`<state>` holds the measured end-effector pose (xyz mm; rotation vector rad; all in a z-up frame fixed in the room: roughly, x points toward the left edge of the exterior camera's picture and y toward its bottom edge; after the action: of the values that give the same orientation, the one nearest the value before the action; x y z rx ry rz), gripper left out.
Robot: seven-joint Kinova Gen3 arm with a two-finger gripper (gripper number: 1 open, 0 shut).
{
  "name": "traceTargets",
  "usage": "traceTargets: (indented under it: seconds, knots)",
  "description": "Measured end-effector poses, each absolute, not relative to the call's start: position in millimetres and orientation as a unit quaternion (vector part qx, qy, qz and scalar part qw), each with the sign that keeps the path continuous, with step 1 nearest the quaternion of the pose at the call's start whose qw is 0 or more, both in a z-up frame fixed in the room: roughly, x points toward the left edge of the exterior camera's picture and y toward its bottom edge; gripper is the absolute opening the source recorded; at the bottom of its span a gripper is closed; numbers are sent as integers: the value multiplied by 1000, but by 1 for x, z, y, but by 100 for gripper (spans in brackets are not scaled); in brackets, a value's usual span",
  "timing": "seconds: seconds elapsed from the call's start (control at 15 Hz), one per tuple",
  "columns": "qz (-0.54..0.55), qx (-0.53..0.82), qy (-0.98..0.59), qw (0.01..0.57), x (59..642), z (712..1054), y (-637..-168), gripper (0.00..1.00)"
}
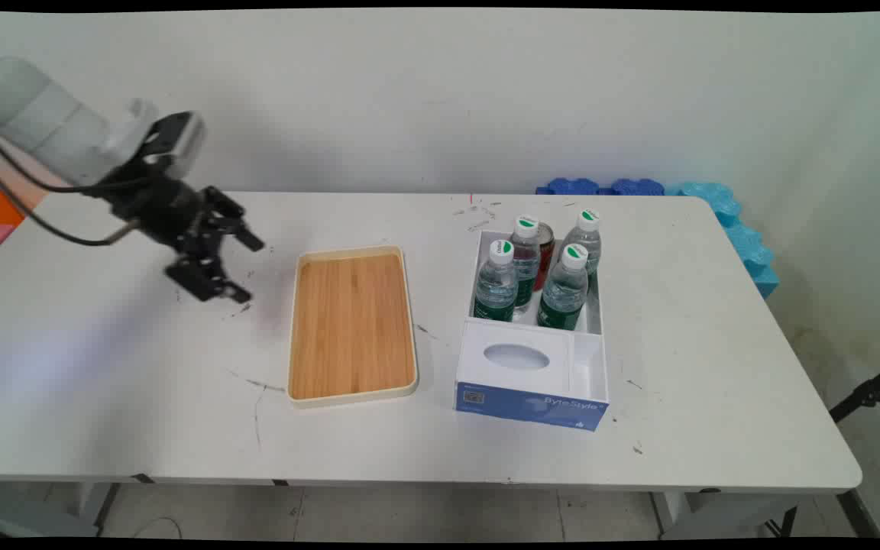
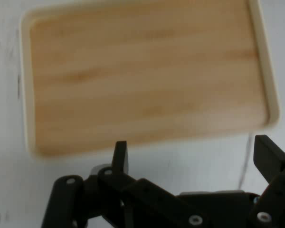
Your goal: Pick up the green bottle from the white box
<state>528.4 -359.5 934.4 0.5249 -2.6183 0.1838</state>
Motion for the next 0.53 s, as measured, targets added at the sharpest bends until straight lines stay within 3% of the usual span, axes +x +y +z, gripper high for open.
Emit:
traceTargets:
  seconds: [0.53]
  knots:
    - [83, 230, -926, 287, 424, 940, -389, 100]
